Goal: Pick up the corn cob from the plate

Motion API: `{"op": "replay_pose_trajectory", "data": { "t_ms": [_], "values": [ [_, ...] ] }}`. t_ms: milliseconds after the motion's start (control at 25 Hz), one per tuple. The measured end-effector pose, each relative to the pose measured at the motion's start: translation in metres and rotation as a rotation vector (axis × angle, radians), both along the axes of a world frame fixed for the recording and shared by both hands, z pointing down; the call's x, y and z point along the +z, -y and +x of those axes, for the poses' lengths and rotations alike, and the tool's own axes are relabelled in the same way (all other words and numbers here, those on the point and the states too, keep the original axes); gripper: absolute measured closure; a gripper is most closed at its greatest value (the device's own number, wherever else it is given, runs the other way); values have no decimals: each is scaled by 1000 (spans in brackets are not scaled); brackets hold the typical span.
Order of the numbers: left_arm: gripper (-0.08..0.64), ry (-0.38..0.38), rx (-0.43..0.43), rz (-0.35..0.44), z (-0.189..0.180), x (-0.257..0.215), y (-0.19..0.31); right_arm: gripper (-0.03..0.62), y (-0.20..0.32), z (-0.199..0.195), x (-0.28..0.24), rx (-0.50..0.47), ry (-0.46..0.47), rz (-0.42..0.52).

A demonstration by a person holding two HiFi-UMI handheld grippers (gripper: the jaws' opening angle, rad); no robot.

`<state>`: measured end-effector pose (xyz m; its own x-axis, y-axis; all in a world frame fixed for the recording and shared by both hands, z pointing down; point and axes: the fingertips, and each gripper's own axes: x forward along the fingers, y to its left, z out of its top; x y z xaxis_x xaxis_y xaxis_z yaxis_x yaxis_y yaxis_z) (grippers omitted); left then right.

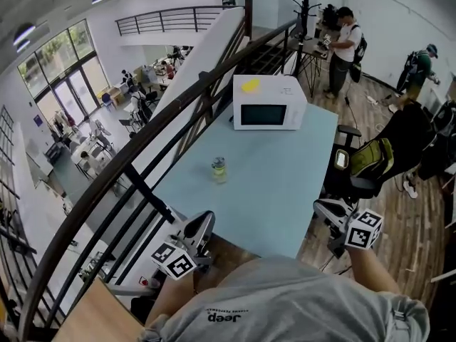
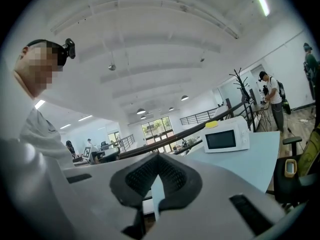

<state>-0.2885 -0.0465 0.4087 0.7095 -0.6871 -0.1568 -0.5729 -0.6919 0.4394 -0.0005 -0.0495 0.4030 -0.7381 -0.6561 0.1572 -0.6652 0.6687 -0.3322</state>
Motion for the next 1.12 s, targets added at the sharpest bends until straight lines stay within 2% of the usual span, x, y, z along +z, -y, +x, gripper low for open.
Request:
{"op": "replay_pose_trajectory", "data": {
  "t_ms": [200,400,560,760,960,1120],
  "values": [
    [541,2,-6,-16,-3,11,22,577,25,-1,3,0,7,-12],
    [541,23,-7,-50,19,12,41,577,45,18,11,-8,42,-32],
    [541,65,-26,-59,55,8,70,577,75,55,26,-22,77,-47],
    [541,98,-94,-80,116,0,111,577,129,120,43,-60,96,-31],
    [541,165,-124,-93,153,-9,158,577,198,156,46,-117,21,54],
    [541,222,-128,-88,137,-16,192,577,252,150,36,-129,-57,126]
  ]
}}
